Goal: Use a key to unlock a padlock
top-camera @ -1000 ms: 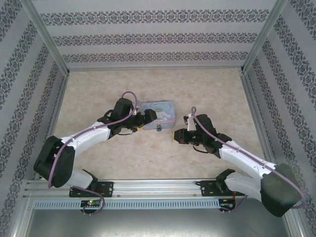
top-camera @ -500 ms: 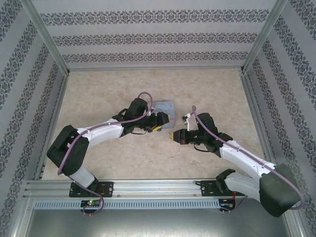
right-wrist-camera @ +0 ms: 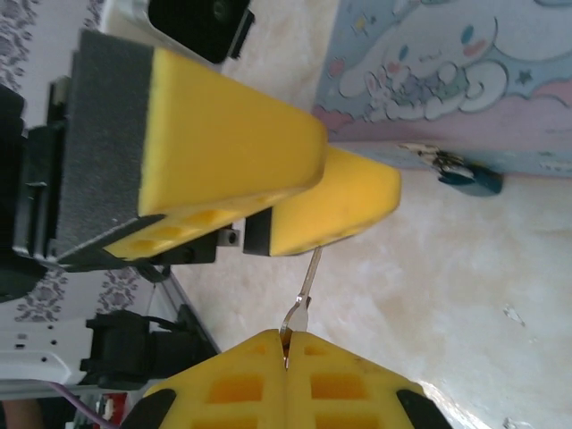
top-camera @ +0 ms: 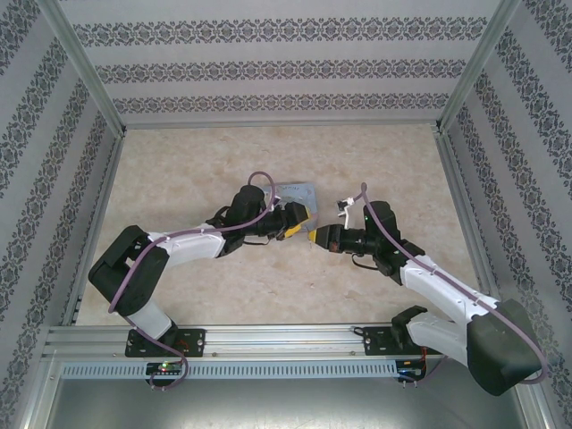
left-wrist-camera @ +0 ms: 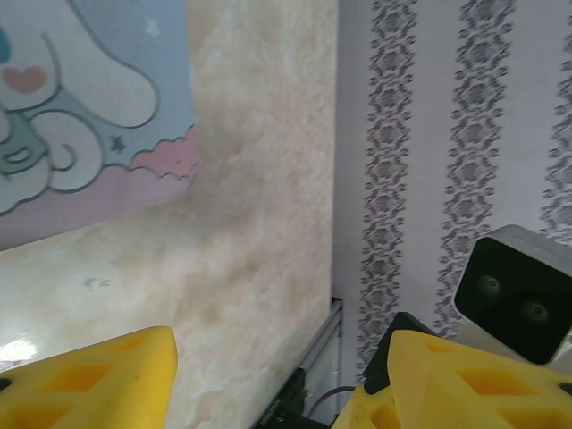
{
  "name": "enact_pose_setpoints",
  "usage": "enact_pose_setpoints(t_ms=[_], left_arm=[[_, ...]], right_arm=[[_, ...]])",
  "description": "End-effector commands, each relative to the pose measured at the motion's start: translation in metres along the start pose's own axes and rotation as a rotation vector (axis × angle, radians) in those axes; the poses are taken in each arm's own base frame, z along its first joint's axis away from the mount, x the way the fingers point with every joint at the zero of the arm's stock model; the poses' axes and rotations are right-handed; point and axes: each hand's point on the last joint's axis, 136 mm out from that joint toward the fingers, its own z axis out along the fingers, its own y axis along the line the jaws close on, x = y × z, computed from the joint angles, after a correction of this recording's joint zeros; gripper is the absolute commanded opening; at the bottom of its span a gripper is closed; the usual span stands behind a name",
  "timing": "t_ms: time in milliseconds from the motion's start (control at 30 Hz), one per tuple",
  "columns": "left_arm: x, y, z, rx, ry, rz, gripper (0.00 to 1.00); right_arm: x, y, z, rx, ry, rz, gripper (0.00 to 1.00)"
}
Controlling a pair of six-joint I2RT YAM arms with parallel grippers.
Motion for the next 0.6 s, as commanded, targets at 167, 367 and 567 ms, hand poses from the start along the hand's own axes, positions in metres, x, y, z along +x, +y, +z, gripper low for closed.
enact_pose_setpoints(t_ms=[167,367,567], left_arm=[[-0.012,-0.044,-0.002,0.216,-0.068,-0.034,0.54],[-0.015,-0.046,0.0,0.25,-0.079,-0.063,0.45],[-0.015,-0.043,0.0,0.247,-0.085,-0.062,0.42]], right_arm=[[-0.028,0.032,-0.012,-0.123,-0.075,0.004,0.0],[-0.035,0.033,-0.012,-0.14,-0.093,0.02,0.0],[-0.039,0.033,-0.013,-0.152,-0.108,0.035,0.0]])
